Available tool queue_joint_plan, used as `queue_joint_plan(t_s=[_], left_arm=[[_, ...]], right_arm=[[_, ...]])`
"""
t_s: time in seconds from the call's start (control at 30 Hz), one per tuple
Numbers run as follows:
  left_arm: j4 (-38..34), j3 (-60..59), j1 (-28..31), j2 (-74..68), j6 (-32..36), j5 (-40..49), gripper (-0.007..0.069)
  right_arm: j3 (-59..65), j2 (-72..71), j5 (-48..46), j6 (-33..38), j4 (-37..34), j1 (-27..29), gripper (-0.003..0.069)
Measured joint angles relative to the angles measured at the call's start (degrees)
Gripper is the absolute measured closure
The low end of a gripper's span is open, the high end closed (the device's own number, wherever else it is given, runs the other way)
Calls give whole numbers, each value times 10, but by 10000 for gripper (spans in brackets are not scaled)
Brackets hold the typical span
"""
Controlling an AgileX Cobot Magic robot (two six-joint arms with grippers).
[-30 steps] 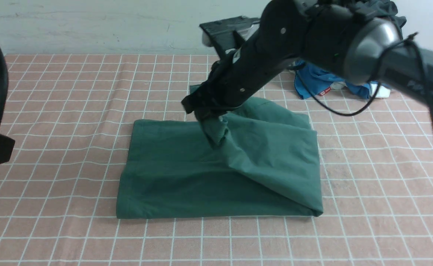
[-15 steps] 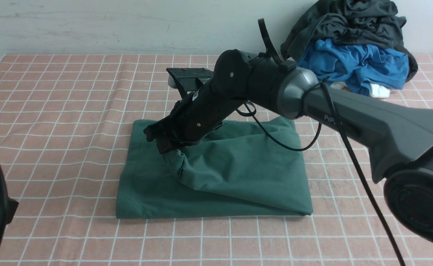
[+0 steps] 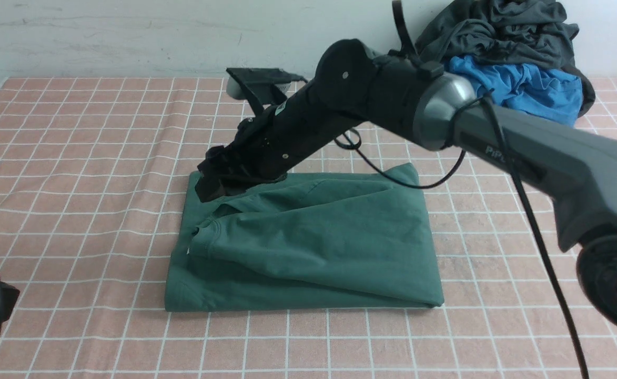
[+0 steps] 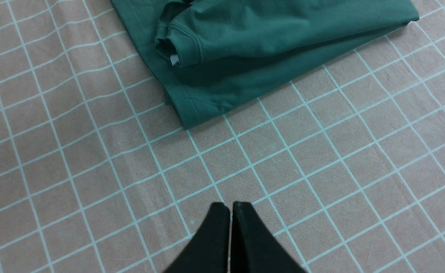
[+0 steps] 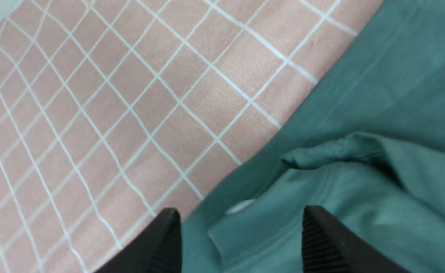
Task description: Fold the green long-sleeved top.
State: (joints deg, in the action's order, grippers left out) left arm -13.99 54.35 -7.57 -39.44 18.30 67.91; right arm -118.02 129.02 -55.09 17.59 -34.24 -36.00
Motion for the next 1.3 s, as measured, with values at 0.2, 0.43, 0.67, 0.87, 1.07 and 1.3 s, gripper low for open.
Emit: queue_joint_plan(t_s=[0.2,0.43,0.67,0.87,1.07,1.3], left_arm=[[1,0,0,0,0,-2,627],[1,0,0,0,0,-4,627],[1,0,0,0,0,-6,627],[1,0,0,0,0,-6,627],[21,0,0,10,-3,-10,627],[140,-49,0,112,-55,-19,627]], right_arm=[[0,7,-53,-98,227,19,247],[0,63,-89,-168,263,19,288],[-19,74,-79,-137,211,-9,290],[-85,74,-97,-134,199,-24,291],[-161,69,-155,-125,208,-25,312],[-108,-68,-164,-95,208,-26,390]])
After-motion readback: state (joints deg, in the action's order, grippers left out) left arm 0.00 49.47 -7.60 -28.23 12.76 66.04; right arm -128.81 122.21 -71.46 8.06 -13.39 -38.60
